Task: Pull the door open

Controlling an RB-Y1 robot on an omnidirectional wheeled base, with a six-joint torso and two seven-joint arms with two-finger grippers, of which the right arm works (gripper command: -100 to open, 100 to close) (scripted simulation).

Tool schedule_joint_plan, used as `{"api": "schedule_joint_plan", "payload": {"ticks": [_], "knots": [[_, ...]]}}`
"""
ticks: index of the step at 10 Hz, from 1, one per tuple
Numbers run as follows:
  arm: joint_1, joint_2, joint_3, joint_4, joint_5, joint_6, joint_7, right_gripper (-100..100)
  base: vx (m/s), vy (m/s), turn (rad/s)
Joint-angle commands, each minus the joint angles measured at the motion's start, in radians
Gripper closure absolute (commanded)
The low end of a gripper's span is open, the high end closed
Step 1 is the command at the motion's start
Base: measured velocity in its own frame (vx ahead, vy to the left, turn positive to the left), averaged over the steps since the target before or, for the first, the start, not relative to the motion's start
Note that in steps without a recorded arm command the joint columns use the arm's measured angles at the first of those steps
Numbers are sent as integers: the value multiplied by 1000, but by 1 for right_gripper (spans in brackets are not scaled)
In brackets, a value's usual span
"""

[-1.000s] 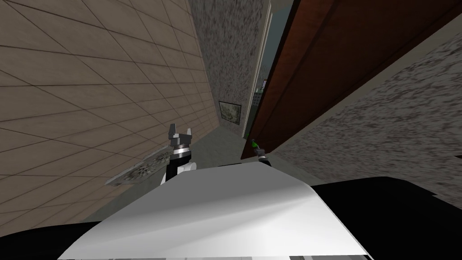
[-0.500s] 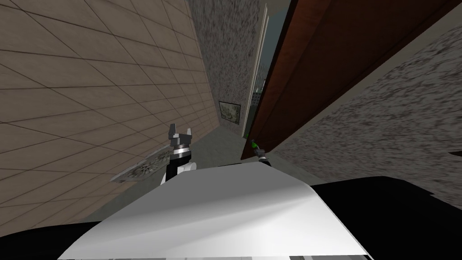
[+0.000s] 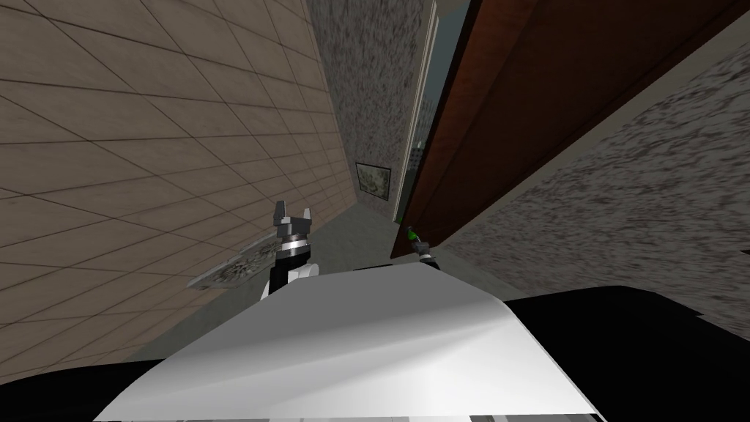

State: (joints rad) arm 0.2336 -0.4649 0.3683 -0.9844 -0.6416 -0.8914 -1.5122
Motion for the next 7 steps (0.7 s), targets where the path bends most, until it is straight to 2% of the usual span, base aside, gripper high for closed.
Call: {"api": "schedule_joint_plan", "payload": {"ticks": [1,7], "knots": [[-8,16,31,3,17,-15,-8,-100,-24,-12,-5],[-7,15,37,2,21,-21,-10,-100,-20,-7,9]]}}
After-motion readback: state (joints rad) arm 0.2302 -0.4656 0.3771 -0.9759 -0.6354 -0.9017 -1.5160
